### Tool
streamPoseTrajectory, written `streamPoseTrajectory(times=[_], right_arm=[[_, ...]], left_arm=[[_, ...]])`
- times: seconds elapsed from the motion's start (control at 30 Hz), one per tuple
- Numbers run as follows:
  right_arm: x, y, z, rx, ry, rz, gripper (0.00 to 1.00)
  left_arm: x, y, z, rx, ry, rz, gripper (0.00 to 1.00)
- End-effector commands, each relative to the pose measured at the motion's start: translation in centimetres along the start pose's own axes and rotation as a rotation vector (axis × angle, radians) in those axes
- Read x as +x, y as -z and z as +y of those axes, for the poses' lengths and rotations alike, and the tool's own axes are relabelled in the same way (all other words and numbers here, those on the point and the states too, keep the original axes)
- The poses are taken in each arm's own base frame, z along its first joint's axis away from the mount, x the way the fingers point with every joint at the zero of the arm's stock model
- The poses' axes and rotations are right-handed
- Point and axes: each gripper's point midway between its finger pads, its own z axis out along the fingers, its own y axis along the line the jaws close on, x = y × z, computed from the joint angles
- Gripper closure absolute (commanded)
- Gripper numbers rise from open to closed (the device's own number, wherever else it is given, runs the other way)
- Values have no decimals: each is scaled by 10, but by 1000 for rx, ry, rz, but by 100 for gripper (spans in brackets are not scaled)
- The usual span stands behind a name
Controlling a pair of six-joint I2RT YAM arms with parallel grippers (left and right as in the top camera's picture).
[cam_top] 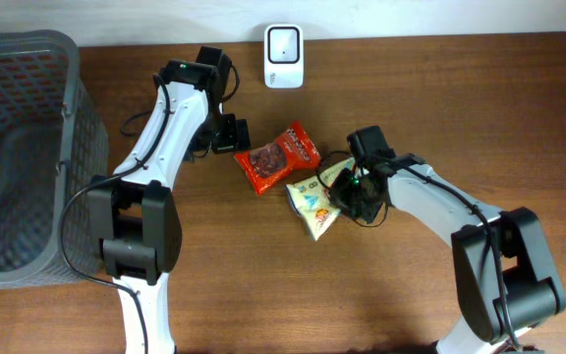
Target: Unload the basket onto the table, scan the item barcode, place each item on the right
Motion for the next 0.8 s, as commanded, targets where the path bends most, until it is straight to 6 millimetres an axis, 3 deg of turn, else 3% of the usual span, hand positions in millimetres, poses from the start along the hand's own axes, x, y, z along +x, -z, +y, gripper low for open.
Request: streamPoseTrajectory(times=[0.0, 0.1, 0.27, 0.33, 0.47, 0.67, 0.7, 0.77], right_arm=[[-12, 4, -4, 42, 95, -56, 96], [-15, 46, 21, 47, 105, -42, 96], [-5, 150, 70, -8, -33, 32, 96], [-3, 171, 85, -52, -34, 31, 96], [-9, 178, 93, -78, -174, 0, 96], [-28, 178, 74, 16, -186, -122, 94], [-33, 178, 71, 38, -147, -150, 84], [-41, 177, 60, 127, 118, -203, 43]], left_arm=[[-3, 3, 2, -7, 5, -12, 1], [-3, 3, 2, -7, 5, -12, 1], [-3, 3, 2, -7, 5, -12, 1], [-3, 3, 2, -7, 5, -12, 1], [-3, 3, 2, -7, 5, -12, 1], [-3, 3, 2, -7, 5, -12, 1], [-3, 3, 2, -7, 5, -12, 1], [-3, 3, 2, -7, 5, -12, 1]])
